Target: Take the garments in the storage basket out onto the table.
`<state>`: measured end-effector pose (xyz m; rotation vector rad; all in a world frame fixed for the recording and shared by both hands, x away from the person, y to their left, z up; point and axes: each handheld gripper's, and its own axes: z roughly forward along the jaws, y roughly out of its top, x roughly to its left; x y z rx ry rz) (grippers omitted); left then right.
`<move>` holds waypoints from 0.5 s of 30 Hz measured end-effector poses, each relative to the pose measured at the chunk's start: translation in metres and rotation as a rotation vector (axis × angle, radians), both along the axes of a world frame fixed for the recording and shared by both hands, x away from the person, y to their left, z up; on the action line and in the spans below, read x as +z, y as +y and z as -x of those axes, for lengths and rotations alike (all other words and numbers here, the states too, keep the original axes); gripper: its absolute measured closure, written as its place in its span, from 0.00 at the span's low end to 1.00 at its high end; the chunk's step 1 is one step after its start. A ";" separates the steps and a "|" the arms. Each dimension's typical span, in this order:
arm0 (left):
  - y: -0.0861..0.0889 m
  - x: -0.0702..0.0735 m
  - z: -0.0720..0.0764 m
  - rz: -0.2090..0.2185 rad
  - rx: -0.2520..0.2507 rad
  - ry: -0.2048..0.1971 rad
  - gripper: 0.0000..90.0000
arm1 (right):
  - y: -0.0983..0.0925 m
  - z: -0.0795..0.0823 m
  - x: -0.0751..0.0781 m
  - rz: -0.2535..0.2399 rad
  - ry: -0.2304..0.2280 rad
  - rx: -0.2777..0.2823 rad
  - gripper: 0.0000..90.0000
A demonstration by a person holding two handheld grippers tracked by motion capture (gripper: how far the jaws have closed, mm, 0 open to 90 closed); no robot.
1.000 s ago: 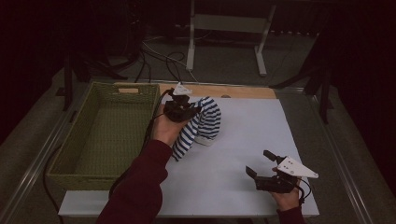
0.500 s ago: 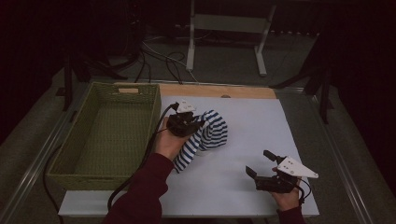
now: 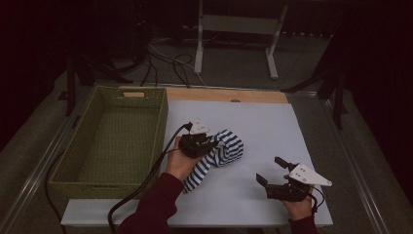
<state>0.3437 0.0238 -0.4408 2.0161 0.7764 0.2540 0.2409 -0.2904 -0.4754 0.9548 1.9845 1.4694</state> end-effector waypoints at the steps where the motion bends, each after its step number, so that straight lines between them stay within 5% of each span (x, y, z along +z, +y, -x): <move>1: -0.002 -0.002 0.003 0.004 -0.005 0.003 0.88 | 0.000 0.000 0.000 -0.001 0.002 0.000 0.08; 15: -0.029 -0.040 0.025 0.001 -0.076 0.083 0.82 | 0.000 0.000 0.000 0.001 -0.002 -0.001 0.08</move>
